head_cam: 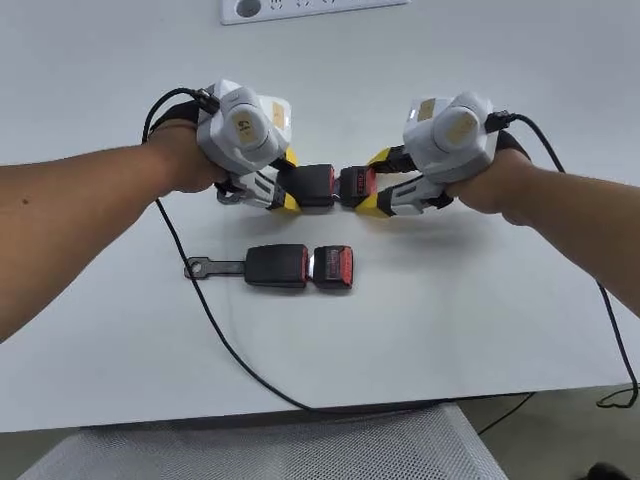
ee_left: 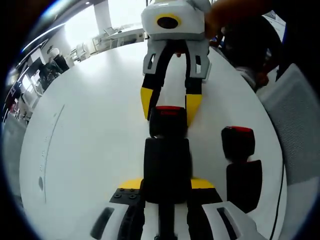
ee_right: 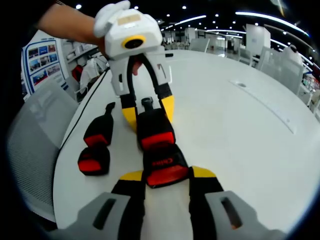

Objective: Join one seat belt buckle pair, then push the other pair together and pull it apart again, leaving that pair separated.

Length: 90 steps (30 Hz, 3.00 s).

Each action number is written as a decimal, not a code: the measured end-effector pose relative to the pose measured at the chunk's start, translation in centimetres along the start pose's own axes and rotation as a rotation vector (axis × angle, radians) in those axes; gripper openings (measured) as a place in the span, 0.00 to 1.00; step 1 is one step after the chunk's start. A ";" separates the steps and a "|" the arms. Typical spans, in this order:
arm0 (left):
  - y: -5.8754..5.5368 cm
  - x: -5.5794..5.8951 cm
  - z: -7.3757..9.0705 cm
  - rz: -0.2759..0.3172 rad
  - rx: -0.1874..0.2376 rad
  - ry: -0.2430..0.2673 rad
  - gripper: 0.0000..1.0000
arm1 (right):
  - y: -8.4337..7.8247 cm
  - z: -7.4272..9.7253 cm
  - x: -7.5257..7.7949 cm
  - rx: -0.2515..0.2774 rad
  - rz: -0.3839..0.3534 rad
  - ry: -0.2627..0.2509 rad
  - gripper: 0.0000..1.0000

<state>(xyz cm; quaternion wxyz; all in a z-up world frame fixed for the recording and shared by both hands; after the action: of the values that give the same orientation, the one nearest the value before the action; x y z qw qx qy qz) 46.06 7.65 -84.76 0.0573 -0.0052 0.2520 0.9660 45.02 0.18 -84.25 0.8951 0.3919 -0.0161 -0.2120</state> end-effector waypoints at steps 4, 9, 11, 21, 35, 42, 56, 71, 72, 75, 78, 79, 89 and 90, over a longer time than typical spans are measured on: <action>0.1 0.1 -0.1 -0.003 -0.013 -0.001 0.32 | -0.2 -0.2 0.2 -0.023 0.001 -0.014 0.32; -0.1 0.1 -0.2 -0.002 -0.025 0.002 0.32 | -0.4 -0.2 0.7 -0.037 0.006 -0.027 0.33; 0.0 0.1 -0.2 0.000 -0.026 0.002 0.32 | -0.5 -0.2 0.8 -0.043 0.011 -0.025 0.33; 0.1 0.1 -0.3 0.004 -0.011 0.002 0.32 | -0.5 0.1 0.6 -0.051 0.021 -0.032 0.33; -0.1 -0.2 -0.4 0.001 -0.021 -0.002 0.33 | -0.2 0.3 0.2 -0.093 -0.003 -0.078 0.34; -0.1 -0.2 -0.5 0.011 -0.013 0.003 0.33 | -0.2 0.4 0.1 -0.082 -0.026 -0.091 0.34; 0.4 -0.1 -0.3 0.003 -0.023 -0.010 0.33 | -0.4 0.8 0.3 -0.082 -0.026 -0.097 0.35; 0.8 0.3 0.0 0.007 -0.035 -0.026 0.33 | -1.9 2.5 0.5 -0.069 -0.020 -0.092 0.35; 0.8 0.4 0.1 0.004 -0.038 -0.027 0.33 | -2.0 2.6 0.4 -0.071 -0.012 -0.085 0.34; 0.9 0.4 0.1 0.003 -0.044 -0.030 0.33 | -2.4 2.6 0.7 -0.071 -0.015 -0.080 0.34; 0.9 0.4 0.2 0.002 -0.058 -0.034 0.33 | -2.8 3.0 0.9 -0.059 -0.033 -0.072 0.34; 0.9 0.5 0.2 -0.002 -0.062 -0.036 0.33 | -2.9 3.1 1.1 -0.056 -0.035 -0.076 0.34; 0.7 0.4 0.3 0.010 -0.078 -0.039 0.33 | -4.7 5.0 2.0 -0.069 -0.010 -0.092 0.35; 0.7 0.4 0.3 0.007 -0.083 -0.042 0.33 | -5.0 5.2 2.1 -0.070 -0.016 -0.095 0.35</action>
<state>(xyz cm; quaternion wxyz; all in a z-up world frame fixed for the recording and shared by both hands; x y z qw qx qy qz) 45.56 7.20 -84.16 0.0590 0.0136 0.2105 0.9757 44.10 -7.28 -84.45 0.9047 0.3500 -0.0482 -0.2382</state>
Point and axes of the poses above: the centre of the closed fingertips' face, and the gripper's own axes: z roughly backward along the fingers, x roughly to its right, y roughly out of its top, the point moved 1 cm from there along z, roughly backward along the fingers, and after that the axes turned 4 degrees about -z, right-handed, at the moved point
